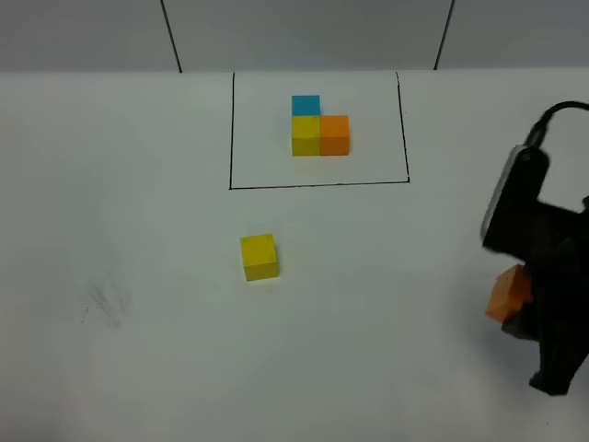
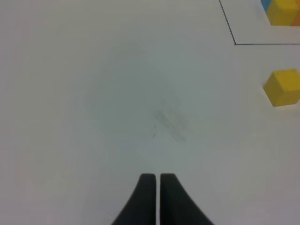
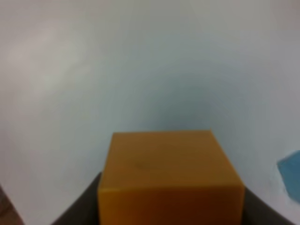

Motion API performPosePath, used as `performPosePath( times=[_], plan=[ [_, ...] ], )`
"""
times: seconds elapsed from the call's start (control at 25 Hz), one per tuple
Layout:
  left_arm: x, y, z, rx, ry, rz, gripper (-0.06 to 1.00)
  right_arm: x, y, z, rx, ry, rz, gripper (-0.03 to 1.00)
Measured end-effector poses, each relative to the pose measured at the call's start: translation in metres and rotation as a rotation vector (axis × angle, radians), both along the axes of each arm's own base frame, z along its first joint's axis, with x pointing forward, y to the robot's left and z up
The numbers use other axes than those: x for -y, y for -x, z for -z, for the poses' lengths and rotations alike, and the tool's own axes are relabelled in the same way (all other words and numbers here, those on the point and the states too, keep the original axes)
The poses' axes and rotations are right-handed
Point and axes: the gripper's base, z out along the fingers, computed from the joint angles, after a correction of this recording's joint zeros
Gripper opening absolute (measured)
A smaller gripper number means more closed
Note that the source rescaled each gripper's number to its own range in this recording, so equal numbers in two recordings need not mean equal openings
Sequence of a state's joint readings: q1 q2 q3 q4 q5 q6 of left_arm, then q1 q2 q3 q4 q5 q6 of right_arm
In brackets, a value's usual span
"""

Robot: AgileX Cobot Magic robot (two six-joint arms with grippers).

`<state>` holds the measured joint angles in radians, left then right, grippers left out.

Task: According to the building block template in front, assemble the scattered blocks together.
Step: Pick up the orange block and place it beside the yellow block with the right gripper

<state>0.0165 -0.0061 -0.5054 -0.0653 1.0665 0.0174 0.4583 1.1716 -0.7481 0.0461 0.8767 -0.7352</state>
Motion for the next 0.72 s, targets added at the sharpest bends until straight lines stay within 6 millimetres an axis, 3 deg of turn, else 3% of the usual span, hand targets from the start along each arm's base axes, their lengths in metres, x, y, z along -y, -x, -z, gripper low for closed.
performPosePath(
  times=[0.2, 0.72],
  plan=[
    [0.0, 0.0, 0.0, 0.0, 0.0, 0.0, 0.0, -0.0117, 0.0084, 0.0006, 0.004, 0.04, -0.182, 0.46],
    [0.0, 0.0, 0.0, 0.0, 0.0, 0.0, 0.0, -0.012, 0.012, 0.0015, -0.032, 0.04, -0.188, 0.46]
  ],
)
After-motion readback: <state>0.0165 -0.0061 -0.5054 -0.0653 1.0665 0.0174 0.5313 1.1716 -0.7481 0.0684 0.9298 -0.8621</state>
